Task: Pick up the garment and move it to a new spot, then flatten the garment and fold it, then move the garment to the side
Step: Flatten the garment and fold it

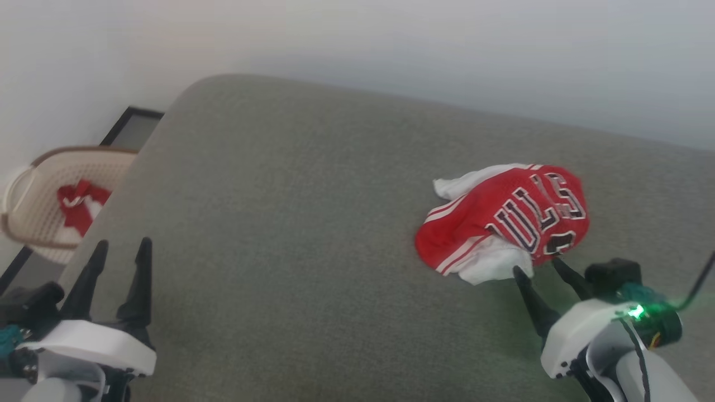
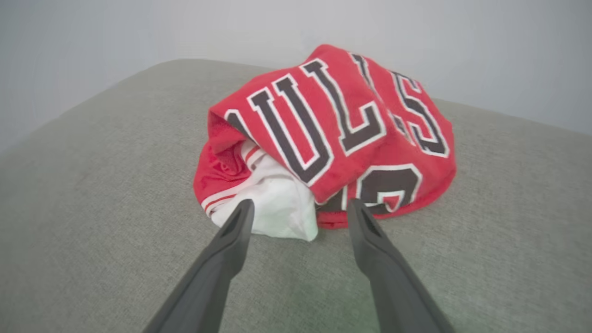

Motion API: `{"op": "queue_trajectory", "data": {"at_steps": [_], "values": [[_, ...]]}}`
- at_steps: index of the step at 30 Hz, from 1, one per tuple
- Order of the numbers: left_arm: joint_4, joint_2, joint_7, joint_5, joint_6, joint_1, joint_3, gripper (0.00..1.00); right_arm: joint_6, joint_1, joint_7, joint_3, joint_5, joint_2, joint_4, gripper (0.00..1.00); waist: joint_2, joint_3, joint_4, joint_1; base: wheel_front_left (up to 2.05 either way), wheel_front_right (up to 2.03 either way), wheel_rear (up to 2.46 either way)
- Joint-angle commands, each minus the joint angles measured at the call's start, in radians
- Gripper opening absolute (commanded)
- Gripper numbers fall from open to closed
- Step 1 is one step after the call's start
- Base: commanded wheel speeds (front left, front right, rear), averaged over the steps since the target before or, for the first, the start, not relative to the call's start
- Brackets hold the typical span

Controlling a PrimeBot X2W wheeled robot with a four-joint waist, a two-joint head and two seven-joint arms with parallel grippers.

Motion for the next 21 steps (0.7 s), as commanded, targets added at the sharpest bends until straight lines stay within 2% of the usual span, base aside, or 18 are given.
{"op": "queue_trajectory", "data": {"at_steps": [1, 11, 12, 14, 21], "values": [[0.004, -0.003, -0.004, 0.006, -0.006, -0.012, -0.002, 1.0, 0.0, -0.012, 0.008, 0.0, 0.007, -0.002, 0.004, 1.0, 0.0, 0.018, 0.017, 0.0, 0.0, 0.0, 0.0], [0.041, -0.038, -0.004, 0.027, -0.032, -0.061, -0.002, 1.0, 0.0, -0.114, 0.1, 0.037, -0.008, 0.007, 0.104, 1.0, 0.0, 0.067, 0.051, 0.0, 0.0, 0.0, 0.0], [0.043, -0.041, -0.004, 0.03, -0.034, -0.063, -0.002, 1.0, 0.0, -0.123, 0.108, 0.041, -0.012, 0.008, 0.116, 0.78, 0.0, 0.069, 0.053, 0.0, 0.0, 0.0, 0.0], [0.051, -0.049, -0.004, 0.035, -0.036, -0.065, 0.0, 1.0, 0.0, -0.14, 0.103, 0.049, -0.016, 0.011, 0.129, 0.0, 0.0, 0.074, 0.055, 0.0, 0.0, 0.0, 0.0], [0.064, -0.057, -0.004, 0.039, -0.038, -0.057, 0.029, 1.0, 0.0, -0.162, 0.146, 0.058, -0.003, 0.01, 0.148, 0.0, 0.0, 0.069, 0.037, 0.0, 0.0, 0.0, 0.0]]}}
